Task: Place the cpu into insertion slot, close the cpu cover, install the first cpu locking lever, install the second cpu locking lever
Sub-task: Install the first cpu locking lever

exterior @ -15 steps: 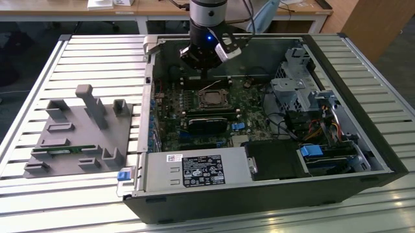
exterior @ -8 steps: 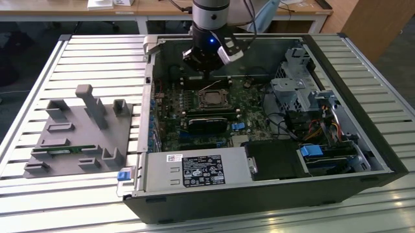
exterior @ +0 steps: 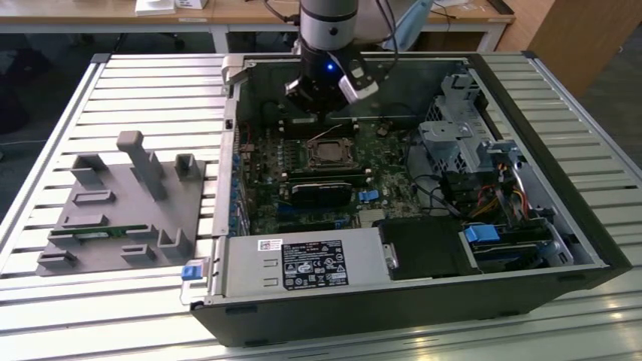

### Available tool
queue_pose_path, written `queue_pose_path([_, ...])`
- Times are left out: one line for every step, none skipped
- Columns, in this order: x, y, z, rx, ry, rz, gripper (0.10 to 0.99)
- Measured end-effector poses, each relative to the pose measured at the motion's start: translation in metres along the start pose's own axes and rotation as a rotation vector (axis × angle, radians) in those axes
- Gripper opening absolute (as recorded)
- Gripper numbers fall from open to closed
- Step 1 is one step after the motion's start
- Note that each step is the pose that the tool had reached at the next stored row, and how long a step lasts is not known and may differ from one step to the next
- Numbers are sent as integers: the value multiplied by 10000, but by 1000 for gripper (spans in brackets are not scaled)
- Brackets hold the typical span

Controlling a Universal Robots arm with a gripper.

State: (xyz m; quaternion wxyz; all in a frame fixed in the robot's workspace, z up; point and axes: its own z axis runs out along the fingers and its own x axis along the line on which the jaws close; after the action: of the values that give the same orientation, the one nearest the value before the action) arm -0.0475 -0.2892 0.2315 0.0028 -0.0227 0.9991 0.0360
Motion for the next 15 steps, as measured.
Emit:
queue_pose_path([-1,1,8,0,-2,-1,122])
queue_pose_path([-4,2,17,0,-3,-1,122])
queue_pose_path([-12,4,25,2,-3,0,122])
queue_pose_path([-24,6,32,1,-3,0,122])
queue_pose_path([-34,8,39,2,-2,0,122])
queue_pose_path([-44,11,45,2,-3,1,122])
queue_pose_path([-52,14,51,0,-4,0,122])
queue_pose_path([-55,15,55,-2,-5,0,122])
queue_pose_path([-57,15,57,0,-4,1,122])
queue_pose_path([-62,16,60,0,-4,0,122])
queue_pose_path([-68,16,63,1,-3,0,122])
queue_pose_path([-73,17,66,1,-3,0,122])
queue_pose_path([-80,18,70,0,-4,0,122])
queue_pose_path([-86,18,75,1,-3,0,122])
queue_pose_path([-92,19,79,1,-3,0,122])
